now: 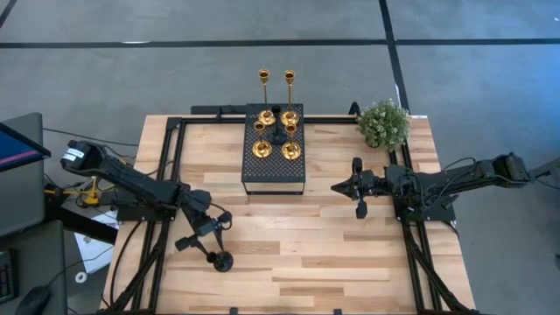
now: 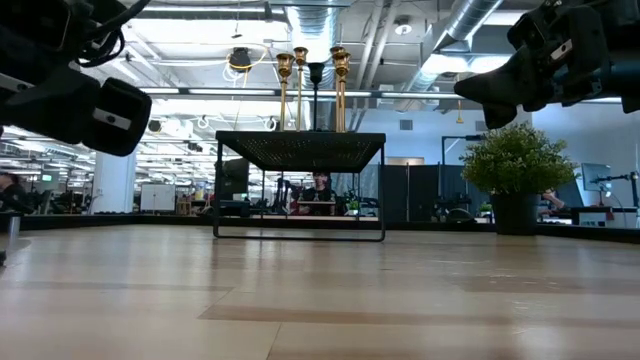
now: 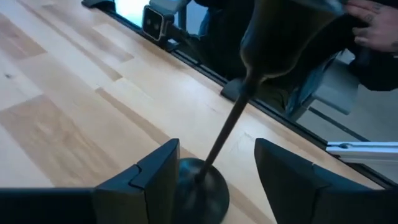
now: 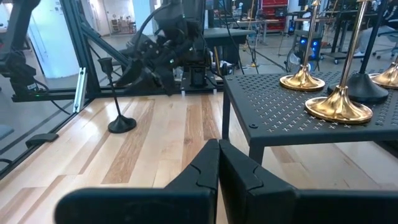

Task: Pick & Place candle stick holders
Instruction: Put the black candle holder on the shelf

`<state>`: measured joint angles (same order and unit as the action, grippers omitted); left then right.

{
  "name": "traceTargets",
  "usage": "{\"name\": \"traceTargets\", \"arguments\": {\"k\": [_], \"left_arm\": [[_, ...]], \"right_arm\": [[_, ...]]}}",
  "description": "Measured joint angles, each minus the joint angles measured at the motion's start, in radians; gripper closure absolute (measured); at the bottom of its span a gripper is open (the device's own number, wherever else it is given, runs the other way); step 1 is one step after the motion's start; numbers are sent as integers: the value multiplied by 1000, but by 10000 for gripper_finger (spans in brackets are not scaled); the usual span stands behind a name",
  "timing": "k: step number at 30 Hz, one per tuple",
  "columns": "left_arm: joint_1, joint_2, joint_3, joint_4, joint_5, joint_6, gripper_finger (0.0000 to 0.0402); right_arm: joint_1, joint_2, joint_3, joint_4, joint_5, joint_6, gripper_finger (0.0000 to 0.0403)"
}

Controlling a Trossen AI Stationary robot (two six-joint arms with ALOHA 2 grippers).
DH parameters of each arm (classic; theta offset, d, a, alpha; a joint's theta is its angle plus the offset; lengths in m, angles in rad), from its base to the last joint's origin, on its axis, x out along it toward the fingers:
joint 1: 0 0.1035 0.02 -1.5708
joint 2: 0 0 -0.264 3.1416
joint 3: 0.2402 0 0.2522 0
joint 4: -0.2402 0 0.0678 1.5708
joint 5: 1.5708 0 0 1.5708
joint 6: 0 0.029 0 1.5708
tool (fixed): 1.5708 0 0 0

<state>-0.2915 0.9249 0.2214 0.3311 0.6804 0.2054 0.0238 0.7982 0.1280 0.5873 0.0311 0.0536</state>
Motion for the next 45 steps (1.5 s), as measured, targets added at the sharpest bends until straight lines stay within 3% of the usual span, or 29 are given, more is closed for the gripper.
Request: {"name": "traceTargets", "arguments": {"k": [18, 23, 45], "left_arm": [[-91, 202, 0, 303, -27, -16, 232], [-91, 204, 0, 311, -94, -68, 259], [-91, 204, 0, 325, -78, -126, 381]], "right_arm": [[0, 0, 0, 0, 0, 0, 403], [0, 0, 0, 0, 0, 0, 403], [0, 0, 0, 0, 0, 0, 403]]}}
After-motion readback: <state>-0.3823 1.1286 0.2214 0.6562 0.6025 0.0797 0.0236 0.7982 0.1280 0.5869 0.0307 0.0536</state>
